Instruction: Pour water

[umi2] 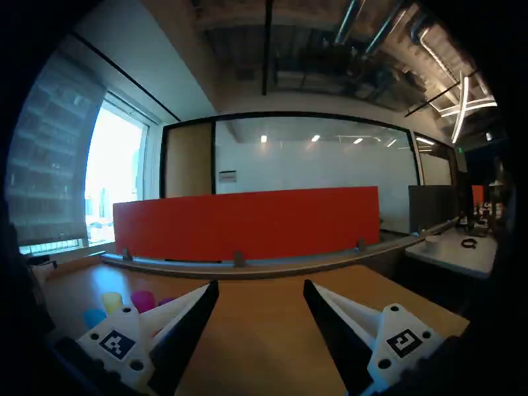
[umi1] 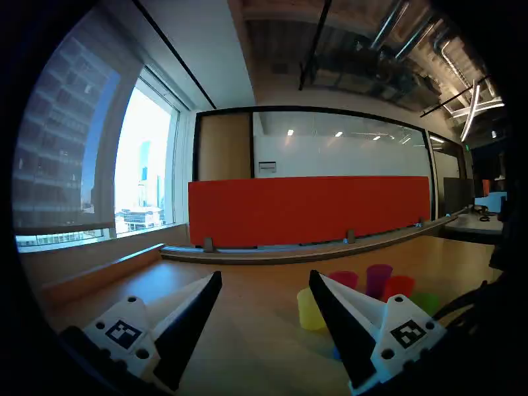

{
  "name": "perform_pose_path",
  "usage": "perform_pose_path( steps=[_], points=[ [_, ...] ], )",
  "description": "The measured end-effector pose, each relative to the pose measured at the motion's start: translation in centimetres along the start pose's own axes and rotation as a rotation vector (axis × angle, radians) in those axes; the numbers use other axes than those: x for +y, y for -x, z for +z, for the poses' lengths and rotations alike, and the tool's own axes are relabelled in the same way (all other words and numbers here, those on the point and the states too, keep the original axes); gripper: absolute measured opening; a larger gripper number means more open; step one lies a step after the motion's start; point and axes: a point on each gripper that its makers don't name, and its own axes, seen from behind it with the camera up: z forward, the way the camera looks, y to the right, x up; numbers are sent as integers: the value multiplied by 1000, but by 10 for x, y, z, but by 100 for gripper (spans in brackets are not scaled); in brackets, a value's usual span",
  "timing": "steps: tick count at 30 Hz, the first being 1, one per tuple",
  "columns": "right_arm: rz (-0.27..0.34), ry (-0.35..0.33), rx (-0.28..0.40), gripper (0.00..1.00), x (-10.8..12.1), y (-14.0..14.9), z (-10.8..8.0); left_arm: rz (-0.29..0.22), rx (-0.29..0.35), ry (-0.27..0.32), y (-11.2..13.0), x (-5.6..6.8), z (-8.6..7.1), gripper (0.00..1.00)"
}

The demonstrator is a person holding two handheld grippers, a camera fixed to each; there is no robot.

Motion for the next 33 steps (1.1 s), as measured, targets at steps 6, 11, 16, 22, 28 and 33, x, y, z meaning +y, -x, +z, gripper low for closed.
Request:
perform_pose_path(
  steps=[6, 11, 16, 22, 28, 33],
  points=[
    [14, 15, 3, 99, 3, -5, -2, 8, -10, -9, 21, -11, 5, 99],
    [2, 24, -4, 99, -1, -3, -5, -4, -17, -6, 34, -16, 10, 99],
    [-29, 23, -13, 99, -8, -1, -6, -11, -12, 1, 39, -19, 13, 99],
    [-48, 18, -18, 99, -16, -1, -7, -4, -11, 0, 45, -21, 15, 99],
    [-49, 13, -18, 99, -19, -2, -7, -12, -17, 0, 51, -20, 17, 99],
    [-48, 12, -21, 99, -21, -2, -6, -26, -20, -6, 52, -22, 18, 99]
  ],
)
